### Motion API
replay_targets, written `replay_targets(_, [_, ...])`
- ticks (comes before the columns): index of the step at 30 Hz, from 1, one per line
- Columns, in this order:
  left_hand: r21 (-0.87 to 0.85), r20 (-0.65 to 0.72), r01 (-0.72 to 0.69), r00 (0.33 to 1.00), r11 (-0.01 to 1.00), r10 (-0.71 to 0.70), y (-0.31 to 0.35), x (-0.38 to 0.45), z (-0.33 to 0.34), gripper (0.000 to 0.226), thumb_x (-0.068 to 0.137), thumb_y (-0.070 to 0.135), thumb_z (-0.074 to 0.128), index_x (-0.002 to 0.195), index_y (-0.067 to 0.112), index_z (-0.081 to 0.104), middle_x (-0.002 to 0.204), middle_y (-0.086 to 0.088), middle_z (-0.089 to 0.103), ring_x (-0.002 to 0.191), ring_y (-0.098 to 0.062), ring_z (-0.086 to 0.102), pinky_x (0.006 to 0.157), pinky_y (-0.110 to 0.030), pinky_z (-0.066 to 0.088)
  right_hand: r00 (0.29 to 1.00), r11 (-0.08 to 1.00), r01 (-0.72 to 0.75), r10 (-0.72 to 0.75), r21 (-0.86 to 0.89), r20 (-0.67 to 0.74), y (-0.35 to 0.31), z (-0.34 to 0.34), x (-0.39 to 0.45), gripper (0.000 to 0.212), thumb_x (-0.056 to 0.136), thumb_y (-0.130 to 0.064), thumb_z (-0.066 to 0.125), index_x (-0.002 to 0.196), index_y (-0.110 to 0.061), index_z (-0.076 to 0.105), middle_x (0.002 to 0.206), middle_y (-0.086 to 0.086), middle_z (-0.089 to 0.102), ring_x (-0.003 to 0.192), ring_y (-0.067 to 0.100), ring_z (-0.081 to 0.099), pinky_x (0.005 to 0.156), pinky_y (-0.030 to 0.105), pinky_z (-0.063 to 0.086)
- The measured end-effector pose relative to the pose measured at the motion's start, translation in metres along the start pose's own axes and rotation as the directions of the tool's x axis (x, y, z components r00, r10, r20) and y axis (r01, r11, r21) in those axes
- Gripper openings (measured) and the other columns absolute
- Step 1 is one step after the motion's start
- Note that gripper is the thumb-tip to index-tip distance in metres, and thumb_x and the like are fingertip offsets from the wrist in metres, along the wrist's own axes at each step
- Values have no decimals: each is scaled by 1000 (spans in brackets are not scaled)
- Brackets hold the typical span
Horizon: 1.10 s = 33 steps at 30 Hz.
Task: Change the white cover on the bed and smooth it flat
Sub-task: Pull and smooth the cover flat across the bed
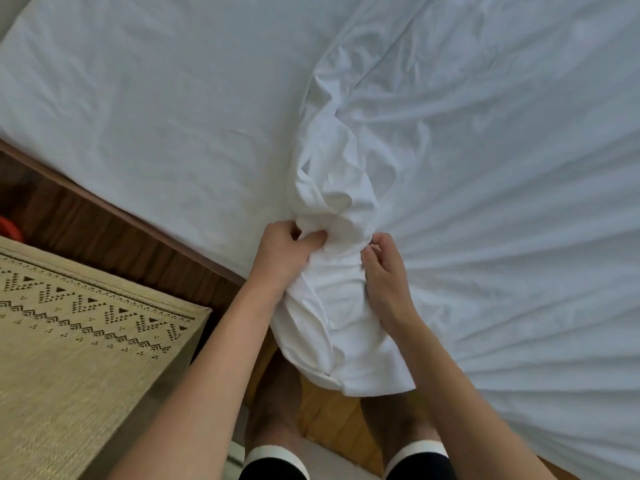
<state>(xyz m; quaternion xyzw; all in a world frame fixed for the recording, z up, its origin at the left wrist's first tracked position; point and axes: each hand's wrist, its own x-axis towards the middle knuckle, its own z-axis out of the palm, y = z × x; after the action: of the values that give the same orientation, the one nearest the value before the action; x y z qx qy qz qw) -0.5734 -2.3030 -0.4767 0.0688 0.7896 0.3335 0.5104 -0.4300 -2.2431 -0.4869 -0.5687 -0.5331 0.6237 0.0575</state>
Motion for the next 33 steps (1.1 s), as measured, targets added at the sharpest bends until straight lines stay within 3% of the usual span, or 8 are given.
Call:
replay_targets(8, [112,-418,-372,824,921,384,-19,-57,-53,19,92,16,64,77,24,58,69,7,61,64,-2,57,58,-15,42,923,894,72,-228,-443,-310,28,-2,23,33,92,-42,34,94,-19,57,86,-3,55,93,24,52,76,30,33])
replay_targets(12, [-13,-544,-247,815,969,200,-36,-40,-21,10,92,19,64,96,17,55,84,11,59,78,-2,57,75,-29,51,922,802,48,-265,-595,-283,42,-12,27,20,95,-28,47,100,-13,60,92,5,62,101,27,50,82,33,34])
replay_targets(16, [-17,-395,-105,914,994,90,-38,-5,-33,79,75,44,78,138,20,37,132,4,44,121,-13,48,100,-36,44,875,794,176,-397,-582,-276,37,0,15,26,93,-31,49,101,-9,61,94,9,61,95,26,51,83,29,37])
replay_targets(19, [-7,-228,-220,950,975,213,-15,9,-34,108,62,64,79,147,23,28,142,4,43,129,-11,45,105,-36,42,792,652,488,-610,-581,-19,35,12,-2,45,94,-45,46,111,-5,58,109,11,60,103,21,51,90,26,39])
replay_targets(24, [374,-432,-386,732,844,526,20,6,-23,25,93,41,56,87,17,54,82,2,59,76,-16,57,67,-27,42,653,446,642,-744,-623,141,15,40,-2,34,94,-42,54,96,-9,63,94,6,62,86,19,53,77,31,47])
replay_targets(26, [418,-459,-405,678,813,574,20,6,-32,33,101,33,45,71,18,45,63,8,47,58,-12,46,54,-20,31,653,461,631,-750,-624,107,6,46,1,28,94,-36,56,81,-11,63,80,0,60,74,16,51,66,31,44])
replay_targets(30, [415,-412,-445,685,793,600,19,-3,-52,45,104,33,38,59,28,31,49,9,34,43,-9,32,44,-19,24,847,780,418,-521,-466,-111,-28,58,-2,52,86,-67,40,86,-19,59,79,-11,58,69,6,54,60,20,40])
replay_targets(33, [375,-382,-495,688,784,617,21,-7,-53,47,104,31,39,58,26,29,48,9,29,45,-8,32,45,-20,24,852,761,393,-512,-516,-107,-45,74,3,37,93,-43,49,66,-18,43,56,-10,44,50,10,44,48,26,31])
